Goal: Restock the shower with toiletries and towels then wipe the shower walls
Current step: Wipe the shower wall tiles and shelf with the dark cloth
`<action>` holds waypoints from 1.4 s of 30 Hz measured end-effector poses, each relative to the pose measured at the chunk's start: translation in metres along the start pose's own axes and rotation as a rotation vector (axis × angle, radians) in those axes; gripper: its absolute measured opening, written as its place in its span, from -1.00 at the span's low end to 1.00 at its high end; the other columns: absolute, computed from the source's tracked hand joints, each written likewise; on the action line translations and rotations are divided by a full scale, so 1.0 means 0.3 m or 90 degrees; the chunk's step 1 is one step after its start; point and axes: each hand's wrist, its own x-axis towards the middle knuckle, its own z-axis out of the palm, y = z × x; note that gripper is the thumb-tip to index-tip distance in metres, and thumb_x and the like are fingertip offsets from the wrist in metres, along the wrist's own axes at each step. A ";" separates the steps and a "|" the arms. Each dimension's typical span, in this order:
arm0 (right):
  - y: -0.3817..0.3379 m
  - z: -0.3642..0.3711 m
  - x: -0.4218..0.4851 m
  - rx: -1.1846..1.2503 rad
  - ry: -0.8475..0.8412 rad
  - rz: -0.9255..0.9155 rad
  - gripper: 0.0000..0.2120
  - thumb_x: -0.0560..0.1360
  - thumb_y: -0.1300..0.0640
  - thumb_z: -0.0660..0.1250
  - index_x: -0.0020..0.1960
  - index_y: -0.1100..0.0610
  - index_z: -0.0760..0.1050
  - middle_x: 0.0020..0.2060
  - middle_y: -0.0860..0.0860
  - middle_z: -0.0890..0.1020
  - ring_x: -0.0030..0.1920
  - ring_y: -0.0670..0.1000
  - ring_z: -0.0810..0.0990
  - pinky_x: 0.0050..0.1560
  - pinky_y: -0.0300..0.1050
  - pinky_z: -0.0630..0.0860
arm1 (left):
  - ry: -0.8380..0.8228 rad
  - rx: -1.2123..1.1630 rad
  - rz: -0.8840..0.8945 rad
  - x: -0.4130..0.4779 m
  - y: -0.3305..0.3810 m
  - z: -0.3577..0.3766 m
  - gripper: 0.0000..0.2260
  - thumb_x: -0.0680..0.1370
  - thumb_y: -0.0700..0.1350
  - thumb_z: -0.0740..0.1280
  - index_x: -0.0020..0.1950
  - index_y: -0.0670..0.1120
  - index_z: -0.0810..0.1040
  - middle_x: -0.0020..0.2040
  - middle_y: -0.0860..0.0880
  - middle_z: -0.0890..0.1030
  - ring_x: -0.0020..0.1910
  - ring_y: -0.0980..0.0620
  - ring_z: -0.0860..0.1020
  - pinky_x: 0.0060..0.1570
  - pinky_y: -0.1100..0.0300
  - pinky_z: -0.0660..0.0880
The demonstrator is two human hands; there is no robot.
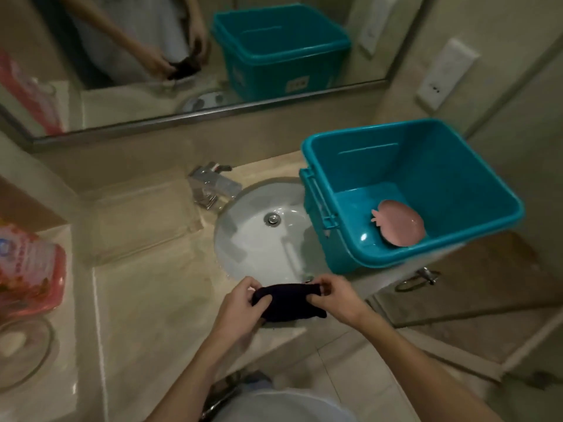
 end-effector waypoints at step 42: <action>0.833 -1.558 -1.622 0.323 0.767 -0.009 -0.87 0.48 0.31 0.45 -0.02 0.14 0.68 -0.38 -0.06 0.63 -0.42 -0.12 0.44 -0.43 -0.27 0.31 | -0.610 -0.143 0.570 -0.573 1.712 1.709 -0.82 0.55 -0.21 0.46 0.11 -0.24 0.61 -0.03 -0.19 0.72 -0.07 -0.03 0.69 -0.09 0.15 0.60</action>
